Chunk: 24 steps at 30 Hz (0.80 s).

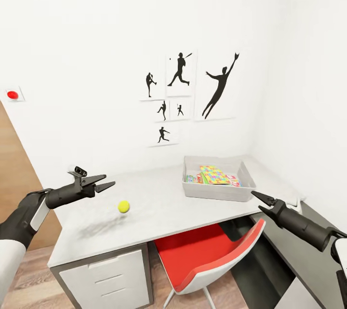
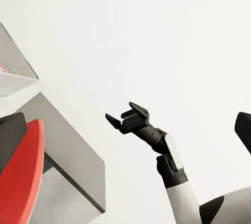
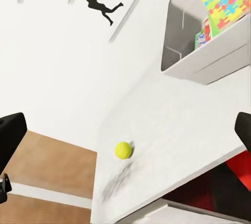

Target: Put all the toys in the child's room - the three board games (two on the bed and one on the table), the two jigsaw puzzles on the table, and the tennis ball on the table - inside the toy box on the table in the child's room.

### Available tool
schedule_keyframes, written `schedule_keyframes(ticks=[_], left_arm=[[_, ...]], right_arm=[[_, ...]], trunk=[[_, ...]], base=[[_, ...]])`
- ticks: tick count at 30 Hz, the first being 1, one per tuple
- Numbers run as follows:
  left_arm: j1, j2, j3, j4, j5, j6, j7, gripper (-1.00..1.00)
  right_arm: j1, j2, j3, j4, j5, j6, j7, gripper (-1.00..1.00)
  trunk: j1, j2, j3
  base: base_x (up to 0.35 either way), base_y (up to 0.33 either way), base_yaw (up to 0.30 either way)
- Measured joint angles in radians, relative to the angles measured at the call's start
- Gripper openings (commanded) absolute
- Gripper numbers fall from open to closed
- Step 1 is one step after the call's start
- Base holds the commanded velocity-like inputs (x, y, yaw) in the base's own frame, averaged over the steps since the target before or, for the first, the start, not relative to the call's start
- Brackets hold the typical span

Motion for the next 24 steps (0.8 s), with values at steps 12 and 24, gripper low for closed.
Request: schedule_keyframes(ticks=[12,24], left_arm=[[0.000,0.013,0.001,0.002,-0.003,-0.001,0.000,1.00],[0.000,0.070,0.009,0.005,0.000,0.000,0.000,1.00]], right_arm=[[-0.329,0.001,0.298,0.086,0.004,0.000,-0.412,1.00],[-0.439,0.220,0.479,0.211,0.009,0.009,-0.831,1.00]], trunk=[[0.000,0.000,0.000],[0.000,0.000,0.000]], base=[[-0.020,0.021,0.000],[-0.161,0.194,0.008]])
